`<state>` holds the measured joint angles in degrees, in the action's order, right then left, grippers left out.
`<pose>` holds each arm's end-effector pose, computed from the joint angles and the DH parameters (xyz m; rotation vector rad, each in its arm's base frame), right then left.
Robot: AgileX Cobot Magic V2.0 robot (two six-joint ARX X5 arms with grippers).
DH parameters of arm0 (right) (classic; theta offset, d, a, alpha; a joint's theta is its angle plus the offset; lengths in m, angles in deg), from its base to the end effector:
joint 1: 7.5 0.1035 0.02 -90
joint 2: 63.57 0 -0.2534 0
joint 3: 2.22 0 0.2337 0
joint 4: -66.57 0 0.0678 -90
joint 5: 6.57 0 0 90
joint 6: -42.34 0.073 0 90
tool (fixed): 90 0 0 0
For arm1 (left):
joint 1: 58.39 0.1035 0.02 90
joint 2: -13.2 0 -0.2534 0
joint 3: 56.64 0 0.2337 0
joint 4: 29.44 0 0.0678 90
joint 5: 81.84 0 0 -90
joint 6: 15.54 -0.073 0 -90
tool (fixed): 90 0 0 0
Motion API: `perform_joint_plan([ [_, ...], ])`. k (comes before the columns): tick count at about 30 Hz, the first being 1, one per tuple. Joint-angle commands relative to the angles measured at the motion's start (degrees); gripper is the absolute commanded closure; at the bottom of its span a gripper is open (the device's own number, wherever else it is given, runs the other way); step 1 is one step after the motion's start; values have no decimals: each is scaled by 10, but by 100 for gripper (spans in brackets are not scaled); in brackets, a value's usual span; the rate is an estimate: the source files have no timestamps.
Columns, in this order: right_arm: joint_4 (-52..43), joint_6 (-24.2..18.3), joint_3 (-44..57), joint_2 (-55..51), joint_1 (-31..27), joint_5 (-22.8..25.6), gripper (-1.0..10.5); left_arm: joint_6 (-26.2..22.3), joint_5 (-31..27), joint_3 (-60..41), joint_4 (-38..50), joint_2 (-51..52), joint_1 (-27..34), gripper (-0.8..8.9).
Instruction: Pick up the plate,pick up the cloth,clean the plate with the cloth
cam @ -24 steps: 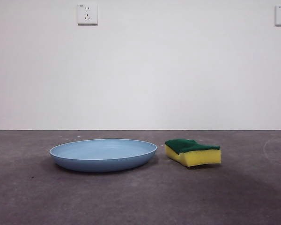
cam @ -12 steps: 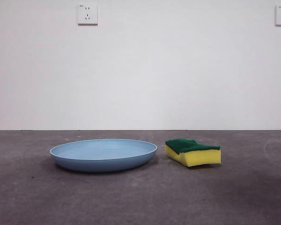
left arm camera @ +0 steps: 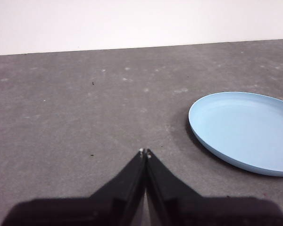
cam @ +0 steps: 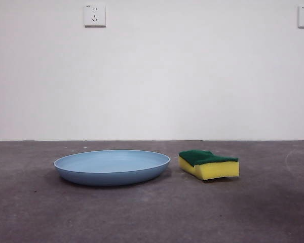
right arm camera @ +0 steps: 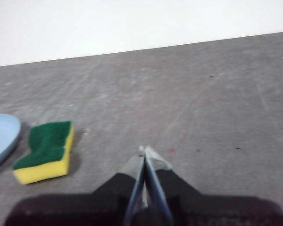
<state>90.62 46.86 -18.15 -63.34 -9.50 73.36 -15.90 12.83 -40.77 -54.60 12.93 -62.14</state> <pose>0.1301 0.0082 0.1475 0.0940 0.1505 0.1348 0.1296 -0.0145 0.1442 0.0049 0.1665 -0.1471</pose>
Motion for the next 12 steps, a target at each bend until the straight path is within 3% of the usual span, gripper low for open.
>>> perform_joint_plan([
  [1, 3, 5, 7, -2, 21, 2, 945, 5, 0, -8, 1, 2, 1, 817],
  [12, 4, 6, 7, -2, 36, -1, 945, 5, 0, -8, 1, 2, 1, 817],
])
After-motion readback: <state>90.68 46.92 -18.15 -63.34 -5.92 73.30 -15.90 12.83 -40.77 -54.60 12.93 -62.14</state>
